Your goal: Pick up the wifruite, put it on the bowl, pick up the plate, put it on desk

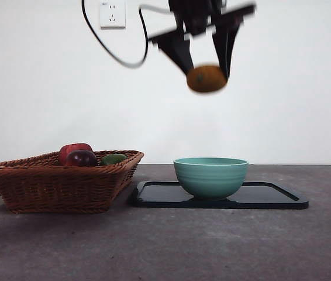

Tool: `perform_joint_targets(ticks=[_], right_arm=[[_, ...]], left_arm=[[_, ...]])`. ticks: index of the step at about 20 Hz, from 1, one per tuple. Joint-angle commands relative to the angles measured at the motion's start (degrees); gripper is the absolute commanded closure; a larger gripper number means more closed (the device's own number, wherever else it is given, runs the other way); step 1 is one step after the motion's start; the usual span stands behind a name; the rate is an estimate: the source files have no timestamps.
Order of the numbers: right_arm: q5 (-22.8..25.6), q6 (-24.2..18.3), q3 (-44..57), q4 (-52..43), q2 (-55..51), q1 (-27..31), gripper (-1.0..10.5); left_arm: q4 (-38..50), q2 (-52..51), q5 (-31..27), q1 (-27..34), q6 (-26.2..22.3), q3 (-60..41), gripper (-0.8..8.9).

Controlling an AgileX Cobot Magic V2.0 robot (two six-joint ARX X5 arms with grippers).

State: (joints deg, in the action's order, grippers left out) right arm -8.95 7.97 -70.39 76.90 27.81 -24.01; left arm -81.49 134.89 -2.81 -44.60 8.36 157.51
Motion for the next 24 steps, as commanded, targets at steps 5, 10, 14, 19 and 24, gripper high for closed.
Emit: perform_joint_targets(ticks=[5, 10, 14, 19, 24], right_arm=[[0.0, 0.6, -0.5, 4.2, 0.0, -0.4, 3.4], [0.0, 0.6, -0.5, 4.2, 0.0, -0.4, 3.4], [0.0, 0.6, -0.5, 4.2, 0.0, -0.4, 3.4], [0.0, 0.6, -0.5, 4.2, 0.0, -0.4, 3.4], [0.0, 0.6, -0.5, 4.2, 0.0, -0.4, 3.4]], left_arm=[[-3.5, -16.8, -1.0, 1.3, -1.2, -20.8, 5.72], [-3.5, -29.2, -2.3, 5.1, 0.3, -40.7, 5.72], [-3.5, -35.0, -8.5, 8.8, 4.1, -54.0, 5.72], [3.6, -35.7, -9.5, 14.3, 5.9, -61.4, 5.72], [14.9, -35.5, -8.9, 16.5, 7.6, -65.1, 5.72]])
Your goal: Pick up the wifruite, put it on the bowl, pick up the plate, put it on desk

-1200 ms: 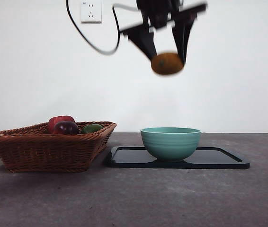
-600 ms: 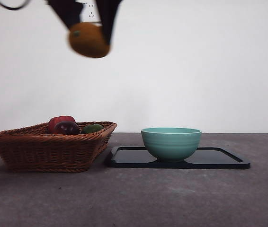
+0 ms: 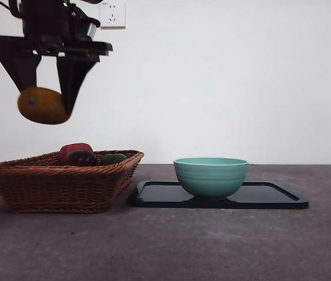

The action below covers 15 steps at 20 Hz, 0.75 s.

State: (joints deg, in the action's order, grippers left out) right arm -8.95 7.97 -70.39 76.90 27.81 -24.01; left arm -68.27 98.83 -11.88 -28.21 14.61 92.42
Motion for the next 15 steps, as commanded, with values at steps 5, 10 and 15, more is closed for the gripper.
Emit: perform_joint_targets(ticks=[5, 10, 15], right_arm=[[0.0, 0.6, -0.5, 4.2, 0.0, -0.4, 3.4], [0.0, 0.6, -0.5, 4.2, 0.0, -0.4, 3.4], [0.0, 0.6, -0.5, 4.2, 0.0, -0.4, 3.4]], left_arm=[[5.9, 2.4, 0.8, 0.5, 2.6, -1.7, 5.72], [9.6, 7.3, 1.3, 0.5, 2.8, -2.9, 5.72], [12.2, 11.7, 1.4, 0.5, 2.8, -2.9, 5.72]])
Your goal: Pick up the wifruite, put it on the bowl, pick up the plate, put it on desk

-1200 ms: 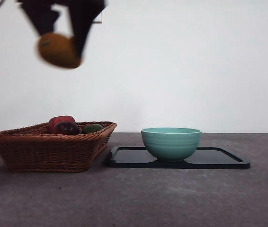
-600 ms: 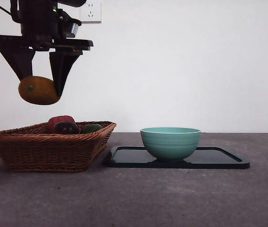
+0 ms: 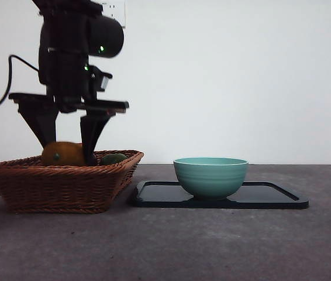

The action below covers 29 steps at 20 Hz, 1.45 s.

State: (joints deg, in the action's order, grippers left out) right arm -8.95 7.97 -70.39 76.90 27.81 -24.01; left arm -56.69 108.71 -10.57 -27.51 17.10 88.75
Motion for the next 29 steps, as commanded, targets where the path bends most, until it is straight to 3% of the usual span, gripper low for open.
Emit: perform_joint_targets(ticks=[1, 17, 22, 29], right_arm=[[0.0, 0.6, -0.5, 4.2, 0.0, -0.4, 3.4], [0.0, 0.6, -0.5, 4.2, 0.0, -0.4, 3.4], [0.0, 0.6, -0.5, 4.2, 0.0, -0.4, 3.4], [0.0, 0.6, -0.5, 4.2, 0.0, -0.4, 3.4]], left_arm=[[0.8, 2.2, 0.1, -0.2, 0.3, 0.7, 5.72], [1.2, 6.9, 1.6, -0.3, -0.2, 0.8, 5.62], [-1.2, 6.7, 1.6, -0.1, -2.4, 2.2, 2.7], [-5.5, 0.4, 1.6, 0.1, -4.2, 7.7, 2.51]])
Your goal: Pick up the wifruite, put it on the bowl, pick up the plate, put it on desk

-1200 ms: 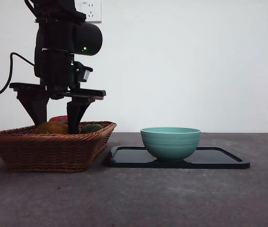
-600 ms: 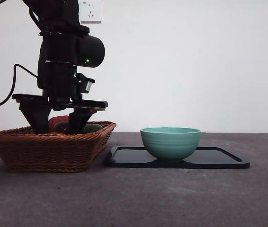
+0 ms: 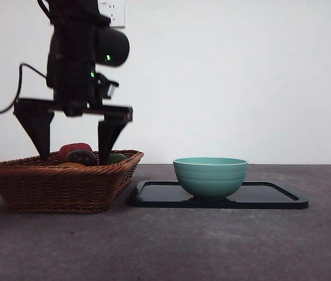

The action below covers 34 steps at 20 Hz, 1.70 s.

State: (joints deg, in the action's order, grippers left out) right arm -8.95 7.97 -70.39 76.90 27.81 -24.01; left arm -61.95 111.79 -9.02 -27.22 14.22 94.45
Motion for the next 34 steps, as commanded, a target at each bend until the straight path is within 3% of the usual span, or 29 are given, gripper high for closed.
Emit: perform_joint_targets(ticks=[1, 6, 15, 21, 34], right_arm=[[0.0, 0.6, -0.5, 4.2, 0.0, -0.4, 3.4], [0.0, 0.6, -0.5, 4.2, 0.0, -0.4, 3.4], [0.0, 0.6, -0.5, 4.2, 0.0, -0.4, 3.4], [0.0, 0.6, -0.5, 4.2, 0.0, -0.4, 3.4], [0.2, -1.4, -0.5, 4.2, 0.0, -0.4, 3.4]], left_arm=[[-0.5, -5.1, 0.0, -0.2, -1.5, 2.0, 2.51], [-4.5, -17.9, 0.6, -1.2, -3.5, 2.0, 2.51], [-13.8, -42.2, 13.7, -4.5, -13.7, 2.0, 2.51], [-14.9, -55.1, 25.0, -5.4, -16.3, -0.9, 2.51], [-10.4, -81.9, 25.6, -5.4, -16.7, -23.6, 2.51]])
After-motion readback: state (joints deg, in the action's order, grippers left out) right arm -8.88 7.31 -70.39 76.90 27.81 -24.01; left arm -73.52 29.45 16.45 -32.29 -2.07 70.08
